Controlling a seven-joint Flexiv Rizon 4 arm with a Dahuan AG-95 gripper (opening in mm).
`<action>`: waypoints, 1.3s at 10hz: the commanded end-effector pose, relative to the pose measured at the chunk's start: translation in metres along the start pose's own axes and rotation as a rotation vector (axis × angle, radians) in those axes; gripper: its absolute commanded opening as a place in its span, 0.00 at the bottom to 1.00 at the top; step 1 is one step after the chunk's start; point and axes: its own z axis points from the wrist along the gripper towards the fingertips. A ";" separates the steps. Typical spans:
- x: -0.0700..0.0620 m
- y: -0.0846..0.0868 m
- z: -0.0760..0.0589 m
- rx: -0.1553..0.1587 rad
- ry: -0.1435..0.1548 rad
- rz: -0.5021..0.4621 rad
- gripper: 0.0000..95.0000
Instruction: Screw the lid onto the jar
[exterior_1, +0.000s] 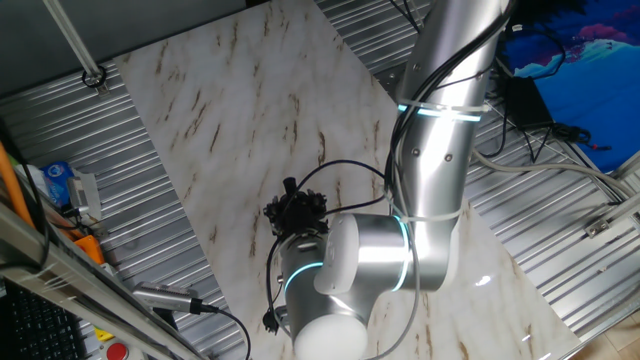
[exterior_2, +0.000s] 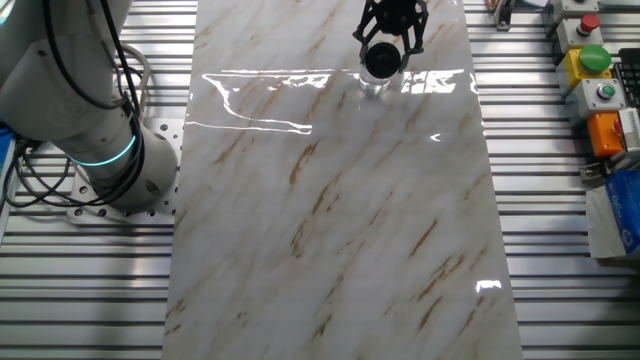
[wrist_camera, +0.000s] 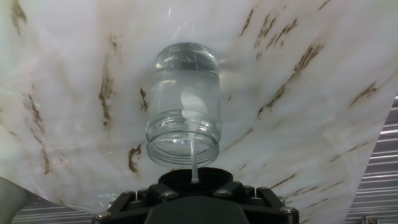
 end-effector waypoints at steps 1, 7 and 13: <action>0.000 0.000 0.000 0.000 0.000 0.003 0.00; 0.000 0.000 0.000 0.002 -0.036 -0.016 0.00; 0.000 -0.001 0.001 0.006 -0.037 -0.008 0.00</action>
